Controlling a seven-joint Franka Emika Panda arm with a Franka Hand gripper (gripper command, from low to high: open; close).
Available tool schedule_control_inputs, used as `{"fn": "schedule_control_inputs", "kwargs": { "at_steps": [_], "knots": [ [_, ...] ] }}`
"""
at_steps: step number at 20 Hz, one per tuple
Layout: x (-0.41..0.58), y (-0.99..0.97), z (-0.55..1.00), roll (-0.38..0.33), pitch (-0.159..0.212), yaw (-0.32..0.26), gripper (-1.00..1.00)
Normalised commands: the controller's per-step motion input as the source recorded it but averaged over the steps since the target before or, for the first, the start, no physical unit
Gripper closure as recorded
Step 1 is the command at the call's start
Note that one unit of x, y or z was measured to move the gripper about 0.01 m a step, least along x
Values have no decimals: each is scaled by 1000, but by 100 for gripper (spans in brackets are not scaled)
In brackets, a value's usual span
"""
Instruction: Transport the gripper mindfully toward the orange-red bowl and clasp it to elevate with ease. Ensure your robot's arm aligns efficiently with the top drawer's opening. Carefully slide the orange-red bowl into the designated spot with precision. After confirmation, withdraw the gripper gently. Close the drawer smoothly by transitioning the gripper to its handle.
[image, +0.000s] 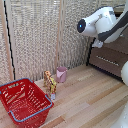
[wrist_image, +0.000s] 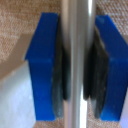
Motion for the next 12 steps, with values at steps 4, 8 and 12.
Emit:
{"fn": "schedule_control_inputs", "kwargs": {
  "at_steps": [4, 8, 12],
  "knots": [
    [19, -855, 140, 3, 26, 115, 100],
    [0, -840, 150, 14, 24, 101, 100],
    [5, -494, 125, 18, 36, 93, -100]
  ]
}}
